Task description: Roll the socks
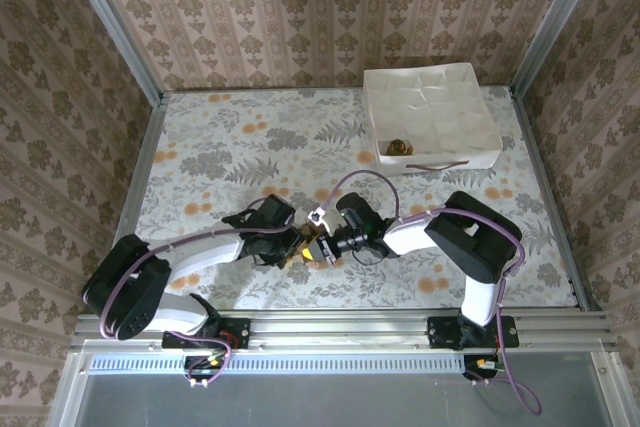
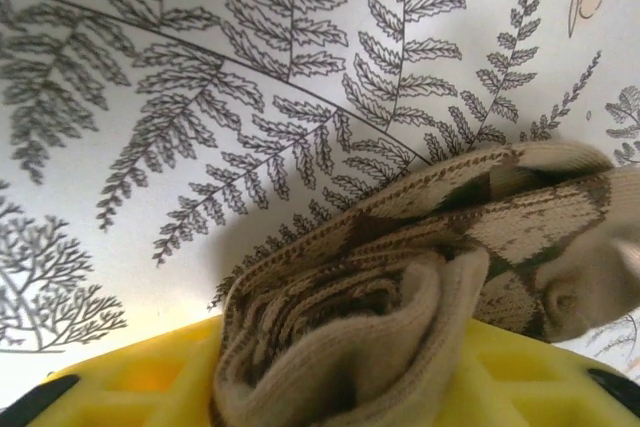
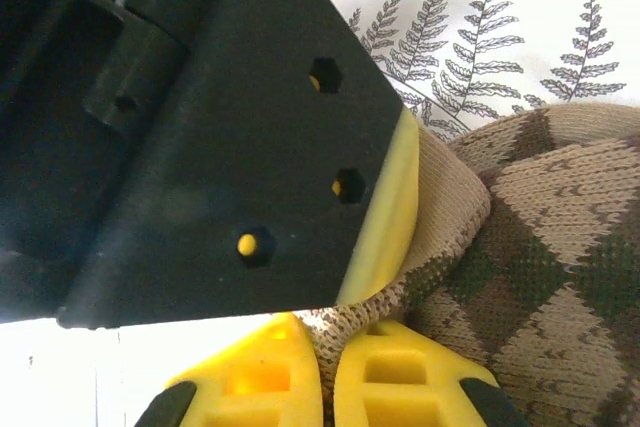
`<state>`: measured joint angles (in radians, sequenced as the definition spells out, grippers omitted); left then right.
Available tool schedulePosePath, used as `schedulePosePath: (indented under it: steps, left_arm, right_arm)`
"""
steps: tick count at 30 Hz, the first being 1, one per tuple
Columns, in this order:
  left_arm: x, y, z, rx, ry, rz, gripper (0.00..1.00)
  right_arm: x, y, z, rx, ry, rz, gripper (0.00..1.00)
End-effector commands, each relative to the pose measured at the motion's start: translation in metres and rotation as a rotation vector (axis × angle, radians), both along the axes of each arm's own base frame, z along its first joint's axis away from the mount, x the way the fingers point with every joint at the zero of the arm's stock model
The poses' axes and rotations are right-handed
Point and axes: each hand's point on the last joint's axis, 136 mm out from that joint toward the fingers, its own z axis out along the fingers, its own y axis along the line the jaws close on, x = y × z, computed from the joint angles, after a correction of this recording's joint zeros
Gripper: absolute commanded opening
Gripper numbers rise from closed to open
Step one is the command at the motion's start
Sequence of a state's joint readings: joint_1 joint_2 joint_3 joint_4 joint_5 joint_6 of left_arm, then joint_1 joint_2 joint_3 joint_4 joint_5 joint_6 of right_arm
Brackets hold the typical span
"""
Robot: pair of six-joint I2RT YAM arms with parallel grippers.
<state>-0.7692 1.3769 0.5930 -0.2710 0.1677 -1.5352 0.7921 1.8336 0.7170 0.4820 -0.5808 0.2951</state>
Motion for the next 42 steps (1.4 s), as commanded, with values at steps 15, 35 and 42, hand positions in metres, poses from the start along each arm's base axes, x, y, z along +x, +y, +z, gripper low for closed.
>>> schedulePosePath:
  steps: [15, 35, 42]
  left_arm:
    - [-0.090, 0.086, -0.025, 0.394, 0.445, 0.261, 0.00]
    - [-0.071, 0.054, -0.021, 0.394, 0.508, 0.125, 0.00]
    - [-0.060, 0.049, -0.014, 0.353, 0.463, 0.101, 0.00]
  right_arm:
    - [-0.025, -0.049, 0.033, -0.395, -0.656, 0.062, 0.47]
    - [-0.038, 0.006, 0.024, -0.645, -1.056, 0.164, 0.53]
    - [-0.036, 0.008, 0.005, -0.694, -0.988, 0.163, 0.25]
